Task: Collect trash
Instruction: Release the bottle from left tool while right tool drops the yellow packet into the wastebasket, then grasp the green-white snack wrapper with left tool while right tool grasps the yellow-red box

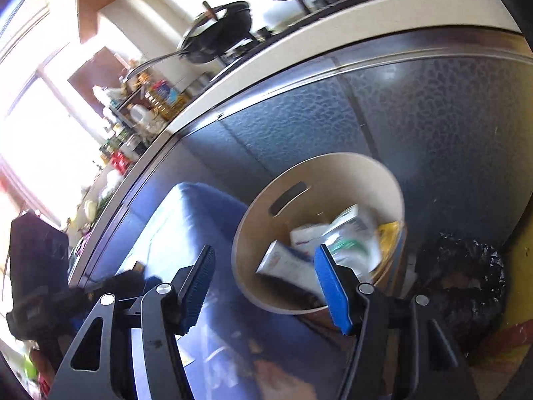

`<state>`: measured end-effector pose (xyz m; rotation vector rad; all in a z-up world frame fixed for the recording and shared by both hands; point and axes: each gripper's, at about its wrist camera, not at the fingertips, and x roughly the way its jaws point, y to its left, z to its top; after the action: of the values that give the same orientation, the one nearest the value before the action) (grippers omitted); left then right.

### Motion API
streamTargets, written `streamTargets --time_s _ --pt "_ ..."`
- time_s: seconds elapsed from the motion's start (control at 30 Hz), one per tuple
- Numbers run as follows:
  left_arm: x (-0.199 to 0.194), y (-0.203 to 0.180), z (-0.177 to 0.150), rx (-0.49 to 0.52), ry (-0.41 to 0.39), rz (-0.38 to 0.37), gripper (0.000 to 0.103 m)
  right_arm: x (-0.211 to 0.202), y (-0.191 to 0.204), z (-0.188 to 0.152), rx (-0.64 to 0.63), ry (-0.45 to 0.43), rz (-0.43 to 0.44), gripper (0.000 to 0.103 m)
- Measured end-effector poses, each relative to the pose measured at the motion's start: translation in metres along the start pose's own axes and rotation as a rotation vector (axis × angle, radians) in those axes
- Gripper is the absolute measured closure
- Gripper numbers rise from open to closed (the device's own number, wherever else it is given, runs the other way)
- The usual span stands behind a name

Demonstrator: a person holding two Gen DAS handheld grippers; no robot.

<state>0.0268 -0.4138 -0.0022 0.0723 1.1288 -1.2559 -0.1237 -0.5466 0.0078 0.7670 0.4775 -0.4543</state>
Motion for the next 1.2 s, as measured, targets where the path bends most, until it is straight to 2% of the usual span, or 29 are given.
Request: streamTargets --time_s 0.13,0.3,0.4,0.57,0.63,0.7,0.73,0.83,0.9,0.97,1.03,1.1,1.13,1.2 --pt "-0.043 0.025 -0.043 -0.019 -0.033 0.019 0.029 0.003 0.030 -0.018 -0.041 0.045 0.035 0.043" --pt "-0.108 0.073 -0.087 -0.071 -0.125 0.095 0.029 0.023 0.070 -0.037 -0.078 0.142 0.117 0.060" --pt "-0.148 0.110 -0.104 -0.141 -0.191 0.159 0.029 0.042 0.094 -0.053 -0.079 0.216 0.166 0.065" --pt "-0.198 0.189 -0.114 -0.321 -0.257 0.257 0.031 0.076 0.143 -0.076 -0.136 0.305 0.186 0.064" --pt "-0.210 0.213 -0.113 -0.391 -0.279 0.237 0.032 0.094 0.170 -0.078 -0.170 0.323 0.192 0.060" --pt "-0.220 0.230 -0.113 -0.446 -0.307 0.218 0.036 0.114 0.194 -0.075 -0.176 0.328 0.190 0.034" --pt "-0.223 0.233 -0.113 -0.460 -0.323 0.204 0.036 0.127 0.205 -0.074 -0.166 0.331 0.189 0.028" --pt "-0.232 0.239 -0.118 -0.485 -0.356 0.174 0.036 0.170 0.233 -0.081 -0.133 0.434 0.231 0.028" --pt "-0.236 0.242 -0.122 -0.484 -0.355 0.172 0.036 0.193 0.241 -0.089 -0.089 0.481 0.224 0.028" --pt "-0.239 0.246 -0.127 -0.486 -0.352 0.193 0.036 0.199 0.249 -0.091 -0.101 0.434 0.188 0.029" --pt "-0.240 0.253 -0.128 -0.486 -0.350 0.216 0.036 0.202 0.262 -0.094 -0.180 0.405 0.128 0.028" --pt "-0.240 0.260 -0.128 -0.500 -0.348 0.208 0.036 0.204 0.274 -0.100 -0.248 0.381 0.083 0.028" --pt "-0.239 0.262 -0.127 -0.504 -0.347 0.201 0.036 0.205 0.280 -0.104 -0.291 0.382 0.068 0.038" --pt "-0.237 0.264 -0.126 -0.505 -0.348 0.201 0.036 0.205 0.283 -0.108 -0.320 0.399 0.078 0.051"
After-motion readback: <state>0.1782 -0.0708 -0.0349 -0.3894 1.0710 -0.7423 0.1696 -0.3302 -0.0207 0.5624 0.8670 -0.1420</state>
